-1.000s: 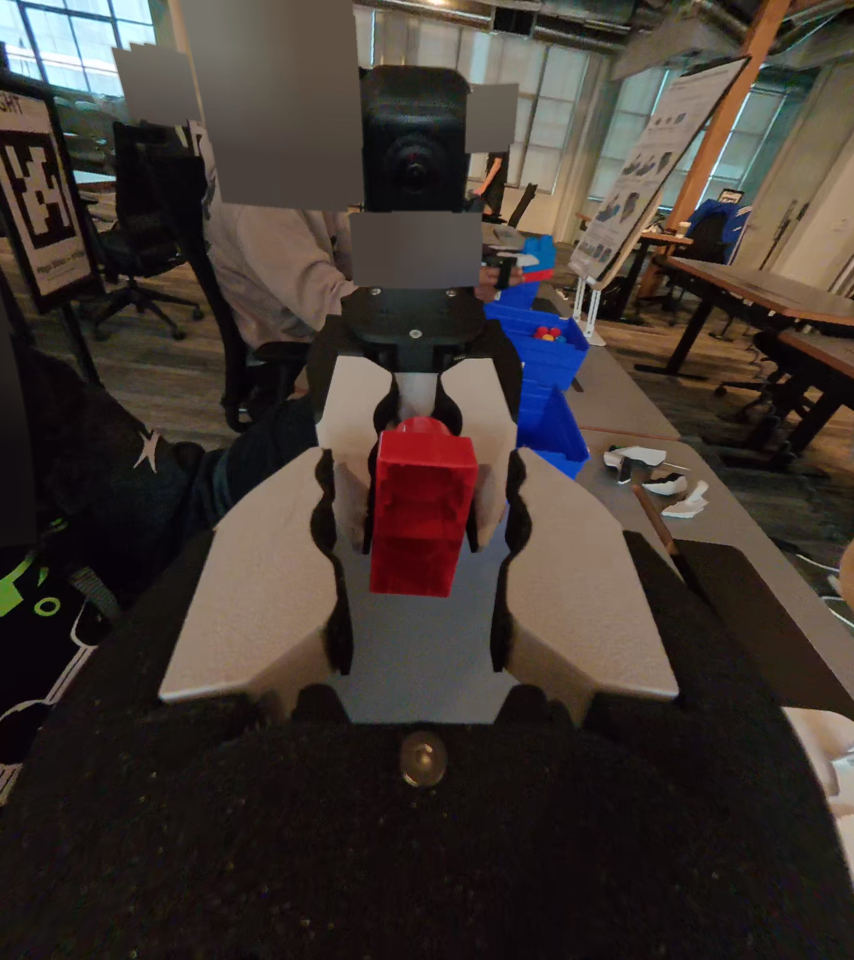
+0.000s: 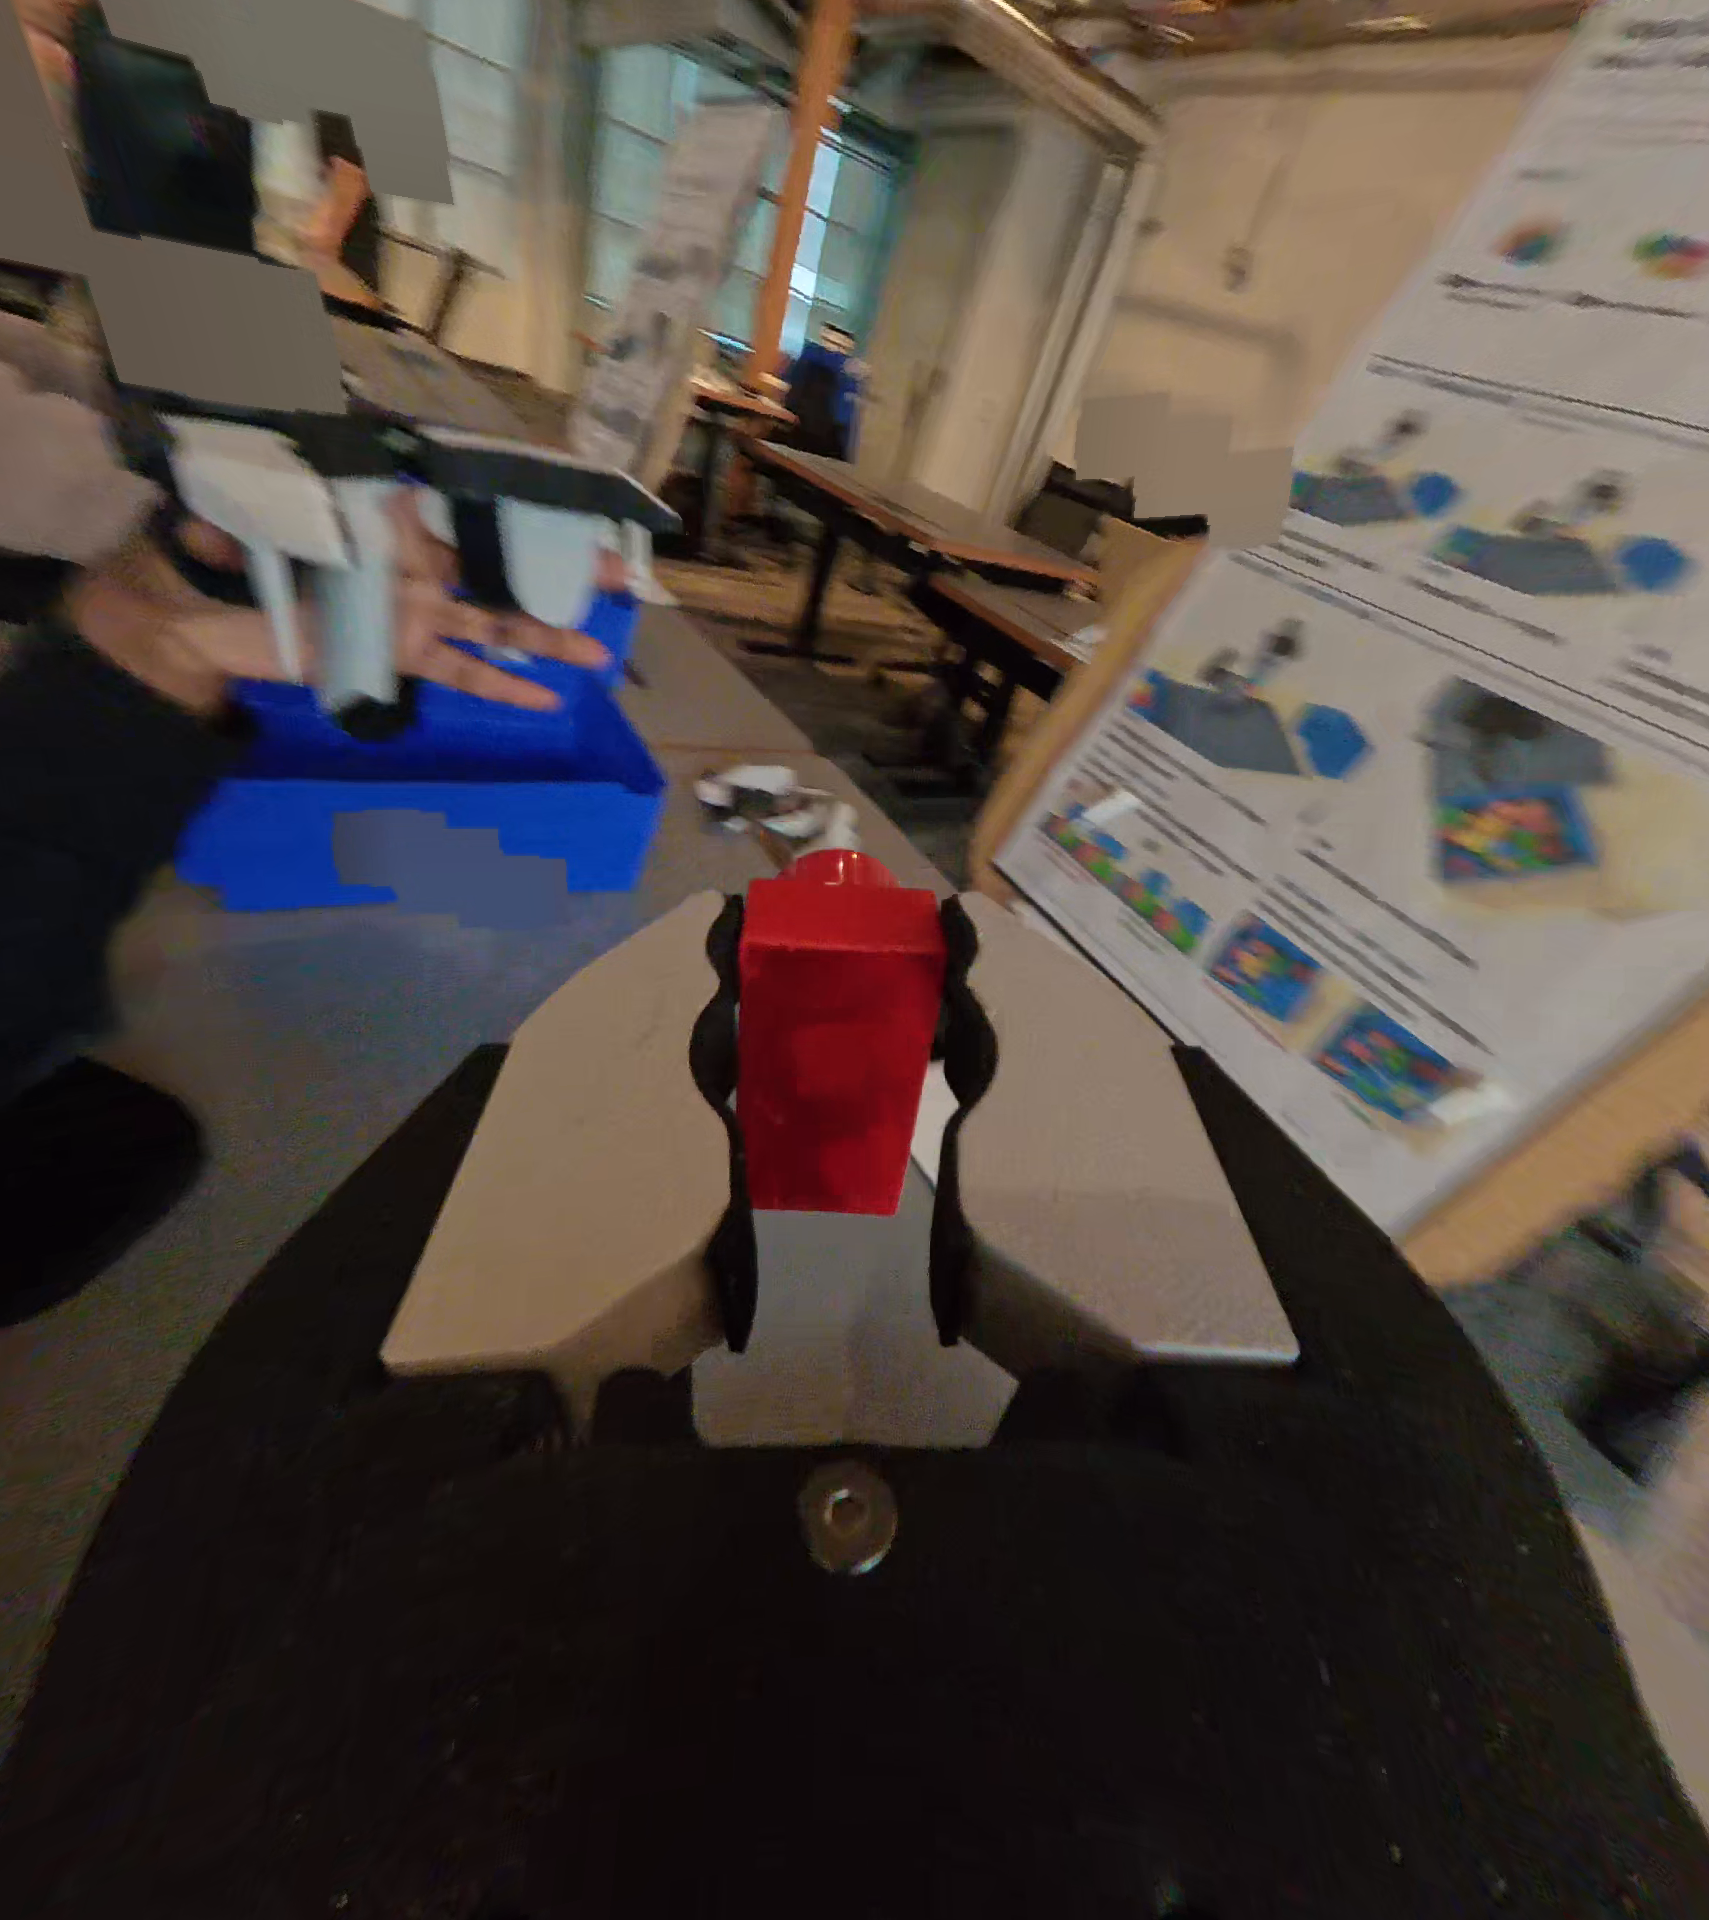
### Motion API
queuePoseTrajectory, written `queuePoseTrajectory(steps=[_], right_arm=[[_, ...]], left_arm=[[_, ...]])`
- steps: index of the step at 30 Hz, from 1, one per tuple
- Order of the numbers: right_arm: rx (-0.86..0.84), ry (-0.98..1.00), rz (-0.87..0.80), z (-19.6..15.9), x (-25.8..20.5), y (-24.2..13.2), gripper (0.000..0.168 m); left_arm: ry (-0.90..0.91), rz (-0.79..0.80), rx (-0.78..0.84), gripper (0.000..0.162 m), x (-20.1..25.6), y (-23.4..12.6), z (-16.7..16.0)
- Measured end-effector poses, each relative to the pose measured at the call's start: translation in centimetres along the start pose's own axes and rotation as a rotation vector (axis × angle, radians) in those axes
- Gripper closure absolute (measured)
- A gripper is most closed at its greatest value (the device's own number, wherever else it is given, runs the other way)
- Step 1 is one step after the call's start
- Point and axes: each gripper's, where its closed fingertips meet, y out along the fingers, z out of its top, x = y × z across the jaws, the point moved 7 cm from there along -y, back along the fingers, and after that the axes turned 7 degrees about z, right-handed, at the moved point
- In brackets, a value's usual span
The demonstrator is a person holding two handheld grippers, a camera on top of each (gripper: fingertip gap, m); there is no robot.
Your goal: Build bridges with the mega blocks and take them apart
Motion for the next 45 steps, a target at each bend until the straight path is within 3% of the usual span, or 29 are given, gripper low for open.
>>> queuePoseTrajectory(steps=[2,5,8,10,15,24,27,33,39,45], right_arm=[[-0.064,0.014,-0.139,-0.9,1.6,-2.0,0.132],[-0.161,0.076,-0.346,-2.7,4.0,-5.2,0.132],[-0.327,0.162,-0.559,-5.6,6.3,-8.4,0.132],[-0.441,0.232,-0.673,-7.8,7.6,-10.3,0.133],[-0.675,0.407,-0.787,-13.1,9.5,-13.0,0.133],[-0.895,0.609,-0.776,-19.3,10.4,-14.6,0.132],[-0.896,0.623,-0.776,-19.5,10.4,-14.7,0.131],[-0.877,0.567,-0.806,-18.2,10.4,-14.6,0.112],[-0.774,0.450,-0.843,-15.3,10.3,-14.3,0.096],[-0.652,0.325,-0.833,-11.7,9.3,-13.6,0.095]], left_arm=[[0.023,0.086,-0.010,0.049,-1.1,-0.8,0.0],[0.057,0.190,-0.042,0.068,-2.5,-2.0,0.0],[0.114,0.289,-0.023,0.104,-3.5,-3.3,0.2],[0.170,0.370,0.009,0.115,-4.1,-3.9,0.5],[0.226,0.523,0.093,0.122,-5.2,-5.1,1.3],[0.168,0.561,0.136,0.124,-6.2,-5.9,1.2],[0.159,0.564,0.118,0.123,-6.4,-5.8,1.0],[0.163,0.574,0.093,0.123,-6.6,-5.8,0.7],[0.165,0.573,0.092,0.122,-6.6,-6.0,0.8],[0.170,0.565,0.083,0.122,-6.6,-6.6,0.9]])
